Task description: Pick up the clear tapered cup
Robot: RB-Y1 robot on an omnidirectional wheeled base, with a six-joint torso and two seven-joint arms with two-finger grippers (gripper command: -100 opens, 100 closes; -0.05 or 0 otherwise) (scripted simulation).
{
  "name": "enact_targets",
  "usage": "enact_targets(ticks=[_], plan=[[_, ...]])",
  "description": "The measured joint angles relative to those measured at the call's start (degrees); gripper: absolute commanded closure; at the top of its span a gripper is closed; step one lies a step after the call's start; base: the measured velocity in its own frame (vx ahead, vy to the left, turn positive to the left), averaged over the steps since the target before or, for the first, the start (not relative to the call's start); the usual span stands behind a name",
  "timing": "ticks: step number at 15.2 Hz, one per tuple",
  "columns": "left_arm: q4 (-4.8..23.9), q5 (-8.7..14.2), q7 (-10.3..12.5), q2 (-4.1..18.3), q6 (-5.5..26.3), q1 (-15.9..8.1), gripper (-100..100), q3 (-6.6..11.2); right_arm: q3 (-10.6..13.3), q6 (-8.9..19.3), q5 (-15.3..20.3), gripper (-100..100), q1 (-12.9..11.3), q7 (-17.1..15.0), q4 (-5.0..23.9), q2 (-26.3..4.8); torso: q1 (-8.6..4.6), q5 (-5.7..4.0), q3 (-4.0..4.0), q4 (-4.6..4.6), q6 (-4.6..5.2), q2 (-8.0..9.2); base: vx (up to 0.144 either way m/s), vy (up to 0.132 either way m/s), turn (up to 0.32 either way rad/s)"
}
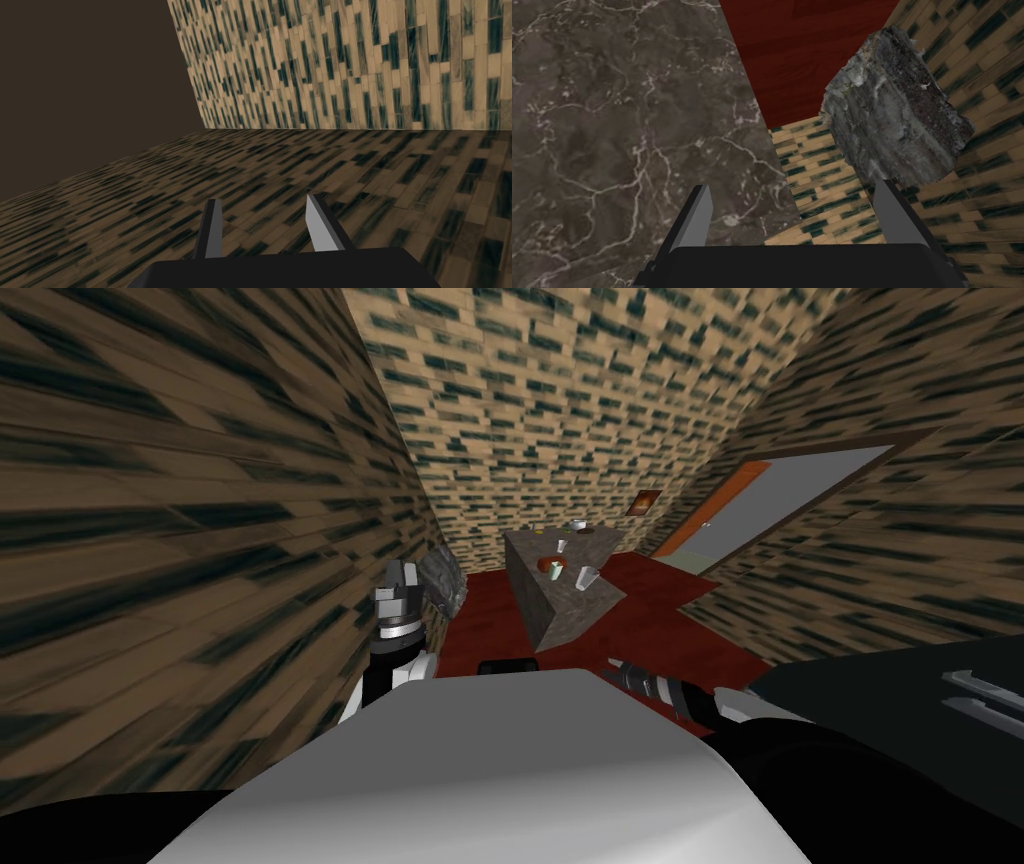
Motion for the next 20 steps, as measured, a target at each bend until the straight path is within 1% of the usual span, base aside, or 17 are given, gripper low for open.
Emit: enact_targets(ticks=[2,4,5,7,9,10,11,12,15,17,18,19,20], plan=[[0.00,0.00,0.00,0.00,0.00,0.00,0,0.00,-0.19,-1.01,0.46,-100,-0.26,0.50,2.55,-2.40,0.01,0.00,-0.02,-0.01,0.01,-0.03,0.046,0.052,0.066],[0.00,0.00,0.00,0.00,0.00,0.00,0,0.00,-0.81,-0.77,1.06,-100,0.51,0.64,3.41,-5.44,0.04,0.01,-0.07,-0.03,-0.01,-0.12,0.064,0.047,0.059],[0.00,0.00,0.00,0.00,0.00,0.01,0,0.00,-0.73,-0.87,1.30,-100,0.20,0.75,4.27,-6.62,0.00,0.00,-0.07,-0.03,0.01,-0.12,0.071,0.050,0.097],[0.00,0.00,0.00,0.00,0.00,0.00,0,0.00,-0.34,-2.07,2.35,-100,-1.10,1.29,7.66,-8.94,0.02,0.00,-0.11,-0.04,-0.01,-0.18,0.066,0.049,0.064],[0.00,0.00,0.00,0.00,0.00,0.00,0,0.00,-1.25,-1.64,2.50,-100,0.04,1.34,7.91,-12.14,0.02,0.02,-0.10,-0.04,-0.02,-0.17,0.075,0.045,0.080],[0.00,0.00,0.00,0.00,0.00,0.01,0,0.00,-1.26,-1.95,2.89,-100,-0.38,1.55,9.43,-13.47,0.01,0.01,-0.12,-0.05,-0.02,-0.20,0.056,0.037,0.035],[0.00,0.00,0.00,0.00,0.00,0.01,0,0.00,-1.17,-2.11,3.15,-100,-0.64,1.65,10.07,-14.69,0.00,0.00,-0.10,-0.04,0.00,-0.16,0.077,0.045,0.083],[0.00,0.00,0.00,0.00,0.00,0.01,0,0.00,-1.55,-2.01,3.39,-100,-0.18,1.89,10.55,-16.08,0.01,0.01,-0.11,-0.04,-0.02,-0.19,0.088,0.038,0.093],[0.00,0.00,0.00,0.00,0.00,0.01,0,0.00,-0.83,-2.72,4.85,-100,-2.13,2.28,14.07,-19.28,-0.02,-0.01,-0.12,-0.05,-0.02,-0.21,0.079,0.033,0.070],[0.00,0.00,0.00,0.00,0.00,0.01,0,0.00,-0.79,-2.92,5.46,-100,-2.68,2.29,15.31,-21.64,-0.01,-0.01,-0.14,-0.05,0.00,-0.23,0.082,0.040,0.060],[0.00,0.00,0.00,0.00,0.00,0.01,0,0.00,-0.82,-3.28,5.87,-100,-2.98,2.60,16.64,-22.55,0.02,0.00,-0.14,-0.05,-0.02,-0.25,0.105,0.041,0.086],[0.00,0.00,0.00,0.00,0.00,0.01,0,0.00,-1.14,-3.52,6.01,-100,-2.74,3.00,17.46,-23.71,0.02,0.01,-0.17,-0.06,-0.01,-0.29,0.081,0.021,0.028],[0.00,0.00,0.00,0.00,0.00,0.01,0,0.00,-1.50,-3.54,5.91,-100,-2.38,3.01,17.51,-25.10,-0.01,0.00,-0.16,-0.06,-0.01,-0.26,0.100,0.031,0.099]])
